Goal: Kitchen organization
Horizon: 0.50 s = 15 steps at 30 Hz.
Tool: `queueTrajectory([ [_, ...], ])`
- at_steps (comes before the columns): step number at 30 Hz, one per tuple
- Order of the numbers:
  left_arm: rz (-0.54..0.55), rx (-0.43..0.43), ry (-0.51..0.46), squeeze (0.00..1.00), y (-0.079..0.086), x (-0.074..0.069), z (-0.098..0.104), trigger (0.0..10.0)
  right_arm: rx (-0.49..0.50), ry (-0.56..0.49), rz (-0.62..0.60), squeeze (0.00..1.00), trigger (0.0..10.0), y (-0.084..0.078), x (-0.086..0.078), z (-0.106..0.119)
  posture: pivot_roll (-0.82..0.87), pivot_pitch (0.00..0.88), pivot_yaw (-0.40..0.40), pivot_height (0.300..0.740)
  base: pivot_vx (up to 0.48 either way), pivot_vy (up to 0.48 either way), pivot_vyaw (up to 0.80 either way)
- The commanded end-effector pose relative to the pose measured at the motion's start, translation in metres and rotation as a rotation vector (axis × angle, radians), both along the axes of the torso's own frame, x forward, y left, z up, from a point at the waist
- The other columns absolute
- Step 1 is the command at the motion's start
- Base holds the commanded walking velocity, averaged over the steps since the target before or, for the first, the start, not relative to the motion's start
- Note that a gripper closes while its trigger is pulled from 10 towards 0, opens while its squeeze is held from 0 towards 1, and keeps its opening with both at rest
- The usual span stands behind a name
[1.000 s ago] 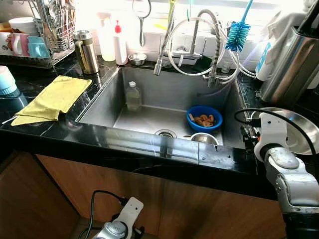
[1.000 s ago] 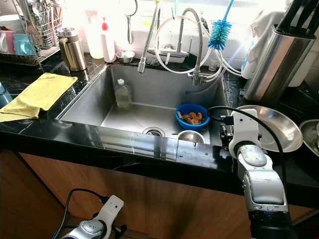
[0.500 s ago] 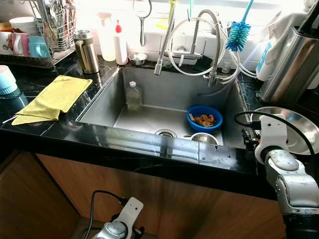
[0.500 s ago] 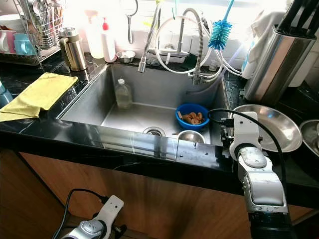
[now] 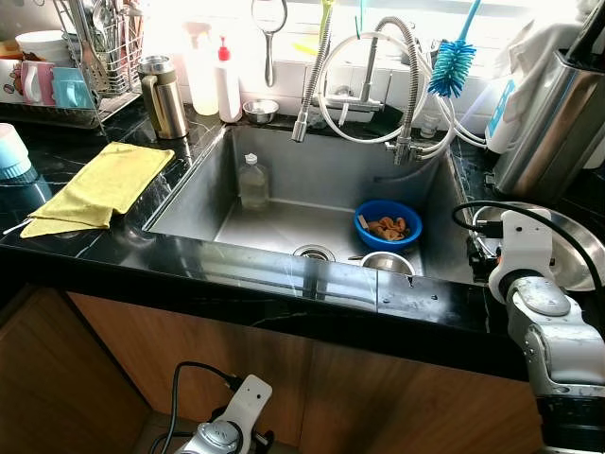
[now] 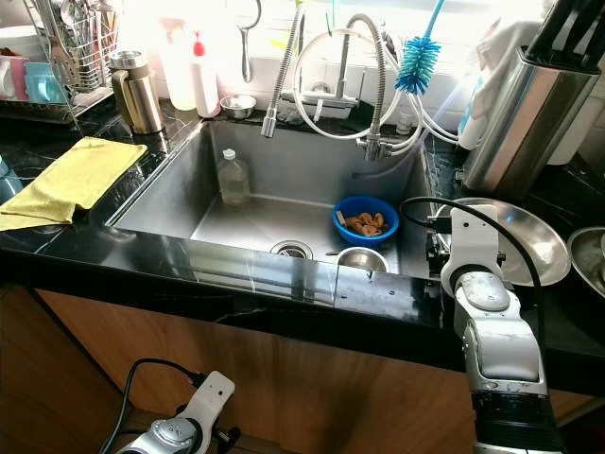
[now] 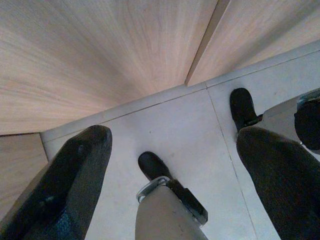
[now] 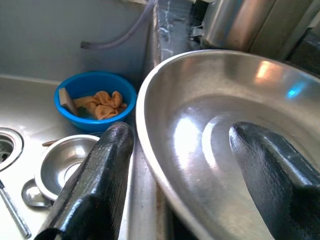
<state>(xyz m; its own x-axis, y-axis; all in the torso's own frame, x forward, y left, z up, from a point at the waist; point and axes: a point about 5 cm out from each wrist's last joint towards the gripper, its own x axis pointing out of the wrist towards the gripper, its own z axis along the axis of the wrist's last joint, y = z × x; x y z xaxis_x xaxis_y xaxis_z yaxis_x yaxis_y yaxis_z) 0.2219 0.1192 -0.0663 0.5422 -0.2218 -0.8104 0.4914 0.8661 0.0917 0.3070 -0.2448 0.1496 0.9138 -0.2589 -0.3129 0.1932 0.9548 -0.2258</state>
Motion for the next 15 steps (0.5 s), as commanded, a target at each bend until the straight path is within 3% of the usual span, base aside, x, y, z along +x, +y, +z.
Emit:
queueTrajectory([
  [1, 0.001, -0.004, 0.006, 0.00, 0.0005, -0.0017, -0.0010, 10.0, -0.005, -0.011, 0.008, 0.00, 10.0, 0.0019, 0.0036, 0.0034, 0.04, 0.000, -0.055, 0.736, 0.000, 0.000, 0.00],
  [7, 0.001, -0.004, 0.007, 0.00, 0.0004, -0.0018, -0.0011, 10.0, -0.002, -0.003, 0.017, 0.00, 10.0, 0.0035, 0.0047, 0.0003, 0.04, 0.000, -0.056, 0.736, 0.000, 0.000, 0.00],
  [8, 0.001, -0.004, 0.007, 0.00, 0.0004, -0.0018, -0.0011, 10.0, -0.001, -0.004, 0.018, 0.00, 8.7, 0.0034, 0.0048, 0.0002, 0.04, 0.000, -0.057, 0.736, 0.000, 0.000, 0.00],
  [11, 0.002, -0.005, 0.007, 0.00, 0.0004, -0.0018, -0.0011, 10.0, -0.005, -0.008, 0.020, 0.00, 0.0, 0.0036, 0.0052, 0.0008, 0.03, 0.000, -0.055, 0.736, 0.000, 0.000, 0.00],
  [15, 0.002, -0.005, 0.007, 0.00, 0.0002, -0.0017, -0.0010, 10.0, -0.005, -0.011, 0.025, 0.00, 0.0, 0.0054, 0.0059, 0.0010, 0.04, 0.000, -0.057, 0.736, 0.000, 0.000, 0.00],
])
